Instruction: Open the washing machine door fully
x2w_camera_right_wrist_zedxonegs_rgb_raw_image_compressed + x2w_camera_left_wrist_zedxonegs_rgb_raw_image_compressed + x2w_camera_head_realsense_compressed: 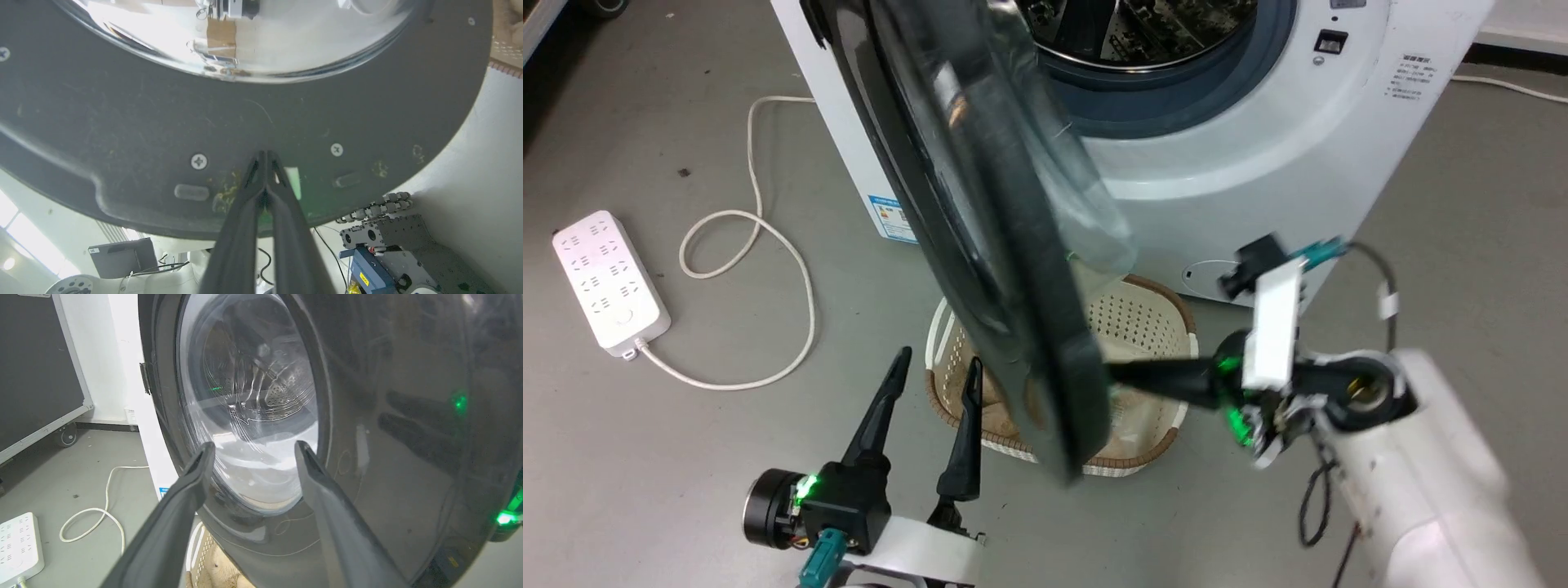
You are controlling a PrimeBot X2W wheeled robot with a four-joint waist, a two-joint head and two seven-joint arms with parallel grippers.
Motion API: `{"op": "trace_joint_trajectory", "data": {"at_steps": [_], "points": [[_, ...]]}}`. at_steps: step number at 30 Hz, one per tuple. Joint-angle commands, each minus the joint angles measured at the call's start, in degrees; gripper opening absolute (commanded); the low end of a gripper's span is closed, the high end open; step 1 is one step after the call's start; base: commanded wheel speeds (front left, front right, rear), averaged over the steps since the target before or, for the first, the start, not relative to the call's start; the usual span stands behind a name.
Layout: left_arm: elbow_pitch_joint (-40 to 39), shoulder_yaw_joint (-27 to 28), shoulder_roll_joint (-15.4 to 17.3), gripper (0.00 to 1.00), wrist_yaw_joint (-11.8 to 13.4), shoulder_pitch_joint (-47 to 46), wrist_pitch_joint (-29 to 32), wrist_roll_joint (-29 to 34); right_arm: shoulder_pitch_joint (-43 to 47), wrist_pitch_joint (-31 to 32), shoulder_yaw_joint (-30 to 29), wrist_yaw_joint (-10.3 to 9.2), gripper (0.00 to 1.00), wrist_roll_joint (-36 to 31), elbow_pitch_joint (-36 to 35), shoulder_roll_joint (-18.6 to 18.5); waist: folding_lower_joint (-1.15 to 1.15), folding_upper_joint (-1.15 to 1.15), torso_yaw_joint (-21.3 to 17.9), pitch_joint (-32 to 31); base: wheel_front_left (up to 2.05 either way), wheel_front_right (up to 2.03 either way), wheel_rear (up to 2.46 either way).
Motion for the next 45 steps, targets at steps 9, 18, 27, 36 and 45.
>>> {"op": "trace_joint_trajectory", "data": {"at_steps": [9,18,27,36,45], "points": [[1.8,2.0,0.1,1.00,-2.7,1.9,-0.3,-0.2,5.1,-10.5,4.3,-0.03,1.00,2.9,-4.5,0.1,0.01,0.00,-0.2,-1.8,0.00,0.00,0.00],[2.4,4.8,0.2,1.00,-4.4,2.9,-0.3,-1.1,11.6,-31.0,-1.0,-0.03,1.00,-13.2,-20.4,-8.0,0.01,0.00,-2.8,-5.0,0.00,0.00,0.00],[2.1,8.1,0.2,1.00,-5.5,4.5,-0.3,-2.5,24.7,-61.7,-2.3,-0.03,1.00,-46.9,-32.3,-16.9,0.01,0.00,-5.7,-8.2,0.00,0.00,0.00],[2.7,9.5,0.5,1.00,-6.3,5.7,-0.3,-2.0,38.5,-74.3,-11.1,-0.03,1.00,-70.4,-38.8,-6.5,0.01,0.00,-7.8,-9.3,0.00,0.00,0.00],[4.8,9.5,0.5,1.00,-6.4,5.3,-0.3,-1.7,45.1,-75.8,-12.5,-0.03,1.00,-77.7,-42.1,-0.3,0.01,0.00,-8.8,-8.9,0.00,0.00,0.00]]}}
